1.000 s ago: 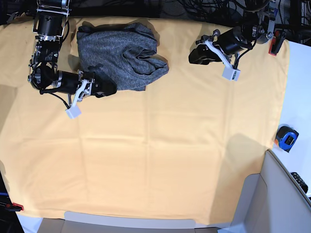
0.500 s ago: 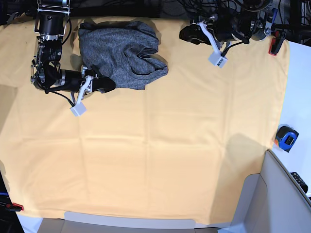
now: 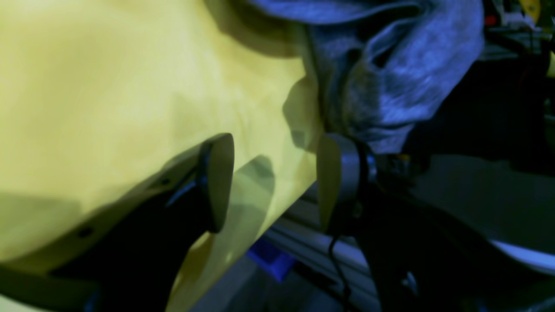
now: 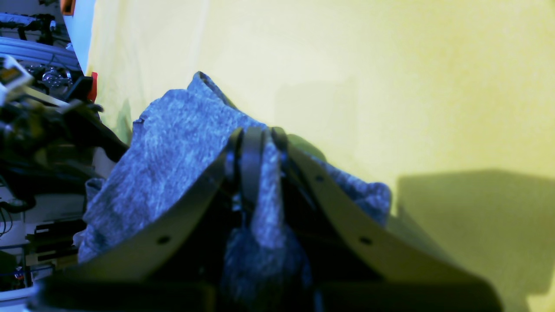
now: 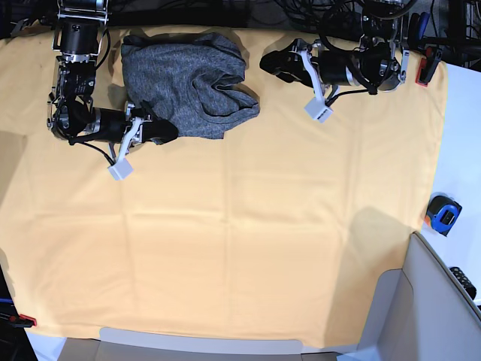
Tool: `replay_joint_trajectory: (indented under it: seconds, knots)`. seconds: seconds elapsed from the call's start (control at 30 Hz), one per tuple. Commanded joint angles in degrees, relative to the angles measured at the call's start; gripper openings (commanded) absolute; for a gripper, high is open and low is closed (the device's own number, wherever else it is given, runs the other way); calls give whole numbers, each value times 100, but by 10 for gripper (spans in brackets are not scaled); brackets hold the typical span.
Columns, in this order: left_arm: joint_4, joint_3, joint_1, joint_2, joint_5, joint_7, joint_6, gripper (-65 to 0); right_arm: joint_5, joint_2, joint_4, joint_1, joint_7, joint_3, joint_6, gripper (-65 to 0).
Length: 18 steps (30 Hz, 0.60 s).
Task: Fold the T-shirt properly
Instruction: 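Open the left gripper and move it back beside the bundle, then push the bundle's sides inward with both grippers to square it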
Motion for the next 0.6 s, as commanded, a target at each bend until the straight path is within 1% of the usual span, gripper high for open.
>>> replay_joint_trajectory:
  seconds: [0.0,0.1,0.2,0.37,0.57]
  knots:
    - [70,111,-61,-14,-185,47,-24,-340,-8,86,45,37,-34,0,-25,-626]
    - [61,401,-96,-5,-203,47,-24,-336,-8,86,45,37,-34,0,-25,-626]
    - [52,577,-202,4,-203,47,-24,-318,-8,77,45,37,-34,0,-25,-626]
    - [61,533,-263,13,-493,47,-24,-315,-8,77,45,37,-34,0,-25,-626]
    - [61,243,-237,13,-563,-54,-24,-314,-8,86,45,-24,-34,0,-25,-626]
